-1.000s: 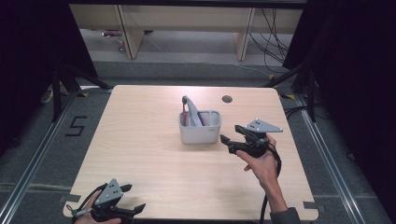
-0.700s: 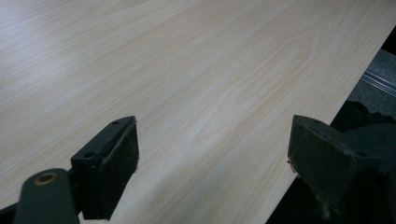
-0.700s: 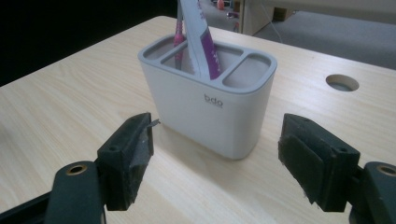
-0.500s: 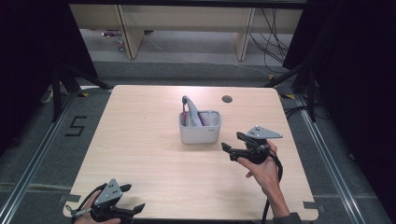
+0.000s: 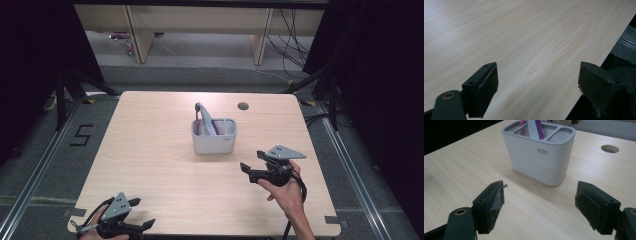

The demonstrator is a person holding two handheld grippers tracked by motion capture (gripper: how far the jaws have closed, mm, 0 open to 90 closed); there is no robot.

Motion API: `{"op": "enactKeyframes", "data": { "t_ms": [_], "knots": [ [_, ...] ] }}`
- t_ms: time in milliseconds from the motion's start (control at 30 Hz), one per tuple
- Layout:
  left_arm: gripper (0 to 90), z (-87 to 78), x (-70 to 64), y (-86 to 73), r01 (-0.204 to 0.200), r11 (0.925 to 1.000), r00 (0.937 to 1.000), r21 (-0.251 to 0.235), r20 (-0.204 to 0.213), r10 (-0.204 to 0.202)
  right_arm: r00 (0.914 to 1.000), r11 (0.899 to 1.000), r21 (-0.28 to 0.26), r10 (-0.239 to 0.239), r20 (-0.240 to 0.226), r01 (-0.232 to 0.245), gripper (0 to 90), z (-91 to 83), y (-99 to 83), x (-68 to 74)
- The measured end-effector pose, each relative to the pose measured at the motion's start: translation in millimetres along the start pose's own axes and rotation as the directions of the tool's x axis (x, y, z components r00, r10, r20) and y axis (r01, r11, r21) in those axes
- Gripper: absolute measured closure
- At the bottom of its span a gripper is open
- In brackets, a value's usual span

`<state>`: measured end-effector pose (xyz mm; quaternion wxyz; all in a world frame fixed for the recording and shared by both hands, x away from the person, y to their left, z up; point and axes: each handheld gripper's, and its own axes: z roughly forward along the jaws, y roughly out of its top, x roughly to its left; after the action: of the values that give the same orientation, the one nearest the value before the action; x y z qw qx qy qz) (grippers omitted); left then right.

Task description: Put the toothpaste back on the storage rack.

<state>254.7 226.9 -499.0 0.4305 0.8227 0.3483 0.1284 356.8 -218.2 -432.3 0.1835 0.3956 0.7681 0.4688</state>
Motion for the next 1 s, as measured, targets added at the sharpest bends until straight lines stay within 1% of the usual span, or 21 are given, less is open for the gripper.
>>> {"op": "enactKeyframes", "data": {
  "t_ms": [33,67,133,200,233,267,300,333,367,400,467,500,533,633,667,700,733,800,933,967,1000],
  "knots": [
    [16.1,-0.8,0.4,0.6,-0.006,1.0,0.9999,0.007,-0.009,0.006,0.9999,1.0,0.002,0.006,-0.014,-0.006,23.8,0.3,-1.6,0.7],
    [16.1,-1.9,1.5,1.0,-0.023,0.9995,0.9997,0.022,-0.01,0.023,0.9997,1.0,0.012,-0.02,-0.012,0.02,23.9,-1.0,-2.7,-0.7],
    [16.1,-1.2,-0.4,0.6,-0.002,1.0,1.0,0.007,-0.001,0.002,1.0,1.0,0.014,0.0,-0.008,0.0,23.8,-1.9,-6.2,1.9],
    [16.1,-2.0,1.7,0.2,-0.026,0.9994,0.9996,0.025,-0.01,0.026,0.9999,1.0,0.023,-0.01,-0.006,0.01,23.7,-3.8,-8.5,1.9],
    [16.1,-1.4,0.8,0.0,-0.006,0.9999,1.0,0.01,0.003,0.006,0.9999,1.0,0.014,-0.002,-0.013,0.002,23.6,-3.2,-10.1,3.0],
    [16.1,-2.3,2.4,-0.1,-0.025,0.9994,0.9997,0.024,-0.004,0.025,0.9999,1.0,0.018,0.01,-0.011,-0.009,23.6,-3.7,-11.6,4.7],
    [16.1,-2.0,2.9,-0.3,-0.027,0.9994,0.9996,0.021,-0.007,0.027,0.9998,1.0,0.024,-0.018,-0.009,0.018,23.4,-4.3,-12.5,3.6],
    [16.1,-2.9,2.6,-0.1,-0.031,0.9991,0.9994,0.028,-0.013,0.031,1.0,1.0,0.026,0.004,-0.007,-0.004,23.3,-4.4,-14.3,6.0],
    [16.1,-1.2,1.6,-0.7,-0.014,0.9999,0.9999,0.008,-0.007,0.014,0.9999,0.999,0.039,0.011,-0.009,-0.011,23.0,-4.8,-15.9,7.3],
    [16.1,-1.4,-0.6,-0.7,0.005,1.0,1.0,-0.002,-0.006,-0.005,0.9998,0.999,0.037,-0.013,-0.012,0.014,22.3,-4.4,-17.5,6.2],
    [16.1,-1.4,0.1,-0.6,0.0,1.0,1.0,0.006,0.002,0.0,0.9994,0.998,0.053,0.032,-0.009,-0.032,21.6,-4.9,-21.2,10.4],
    [16.1,-1.4,0.1,-0.7,0.0,1.0,1.0,0.005,0.001,0.0,1.0,0.999,0.047,-0.004,-0.004,0.004,21.2,-4.5,-22.5,8.5],
    [16.1,-1.3,0.1,-0.8,0.002,1.0,1.0,0.004,0.003,-0.002,0.9999,0.999,0.044,-0.014,0.002,0.014,20.8,-4.3,-24.2,8.4],
    [16.1,-3.3,2.7,-0.6,-0.031,0.9991,0.9994,0.029,-0.014,0.031,0.9999,0.998,0.063,0.014,-0.007,-0.013,20.3,-4.3,-31.1,11.9],
    [16.1,-3.4,2.9,-0.6,-0.03,0.999,0.9995,0.033,-0.011,0.031,0.9998,0.998,0.066,0.019,-0.009,-0.018,20.1,-4.5,-32.8,12.7],
    [16.1,-3.4,2.8,-0.7,-0.029,0.999,0.9995,0.033,-0.012,0.03,0.9999,0.998,0.061,-0.011,-0.009,0.011,20.1,-4.5,-34.5,10.9],
    [16.1,-3.5,2.8,-0.8,-0.03,0.999,0.9995,0.034,-0.011,0.031,0.9995,0.996,0.079,0.029,-0.011,-0.028,20.0,-6.2,-36.3,13.9],
    [16.1,-3.6,2.1,-0.9,-0.023,0.9995,0.9996,0.023,-0.014,0.024,1.0,0.997,0.072,-0.002,-0.004,0.003,20.0,-7.3,-39.5,12.1],
    [16.1,-2.4,0.6,-1.6,0.001,1.0,1.0,-0.002,-0.004,-0.001,0.9993,0.996,0.081,0.037,-0.009,-0.037,20.0,-11.4,-46.6,15.2],
    [16.1,-2.5,0.6,-1.7,0.001,1.0,1.0,-0.003,-0.004,-0.001,0.9997,0.997,0.073,0.012,-0.022,-0.011,20.0,-11.2,-48.4,12.9],
    [16.1,-2.5,0.5,-1.8,0.002,1.0,1.0,-0.003,-0.005,-0.002,0.9997,0.996,0.083,0.016,-0.017,-0.014,20.0,-13.0,-49.5,13.6]
  ]
}}
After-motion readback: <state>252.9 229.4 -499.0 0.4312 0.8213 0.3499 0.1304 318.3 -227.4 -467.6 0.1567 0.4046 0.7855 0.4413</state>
